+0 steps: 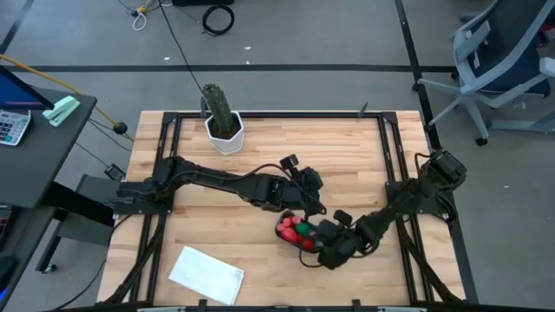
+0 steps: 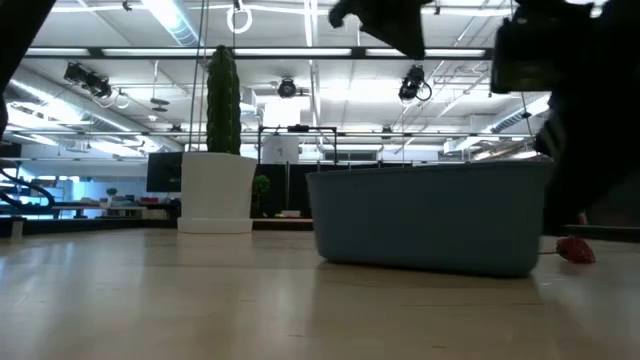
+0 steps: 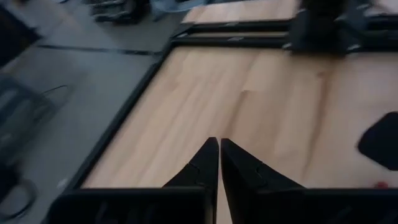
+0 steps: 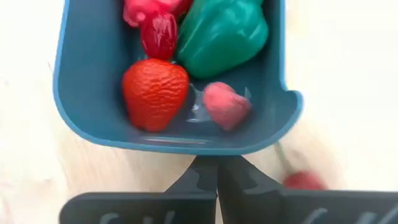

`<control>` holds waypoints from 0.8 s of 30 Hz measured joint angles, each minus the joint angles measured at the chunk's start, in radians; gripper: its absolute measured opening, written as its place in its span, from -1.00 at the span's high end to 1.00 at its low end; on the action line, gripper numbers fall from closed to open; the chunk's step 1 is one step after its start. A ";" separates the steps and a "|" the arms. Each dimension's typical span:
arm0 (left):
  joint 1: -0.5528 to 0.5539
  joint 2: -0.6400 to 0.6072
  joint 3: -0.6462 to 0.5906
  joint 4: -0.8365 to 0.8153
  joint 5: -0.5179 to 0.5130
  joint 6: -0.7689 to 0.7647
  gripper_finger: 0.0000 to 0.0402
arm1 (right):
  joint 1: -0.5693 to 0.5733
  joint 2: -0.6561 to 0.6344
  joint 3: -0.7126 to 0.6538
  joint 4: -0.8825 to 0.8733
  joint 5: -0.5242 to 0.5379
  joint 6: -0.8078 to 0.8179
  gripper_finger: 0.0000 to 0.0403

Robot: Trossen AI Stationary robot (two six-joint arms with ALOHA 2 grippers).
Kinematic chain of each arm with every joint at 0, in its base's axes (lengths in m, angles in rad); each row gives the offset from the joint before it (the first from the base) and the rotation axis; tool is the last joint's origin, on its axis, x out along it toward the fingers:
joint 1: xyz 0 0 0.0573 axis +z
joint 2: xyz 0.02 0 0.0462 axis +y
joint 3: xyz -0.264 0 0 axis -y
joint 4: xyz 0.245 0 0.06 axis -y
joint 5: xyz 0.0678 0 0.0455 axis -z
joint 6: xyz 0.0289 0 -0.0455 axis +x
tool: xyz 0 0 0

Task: Pick and placing Produce into tupperware
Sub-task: Adjust the bin to the left, then put the chili pepper into the bin

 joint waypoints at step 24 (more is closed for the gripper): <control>-0.119 -0.190 0.000 -0.408 -0.203 -0.084 0.88 | 0.037 -0.272 0.036 -0.310 -0.209 -0.223 0.61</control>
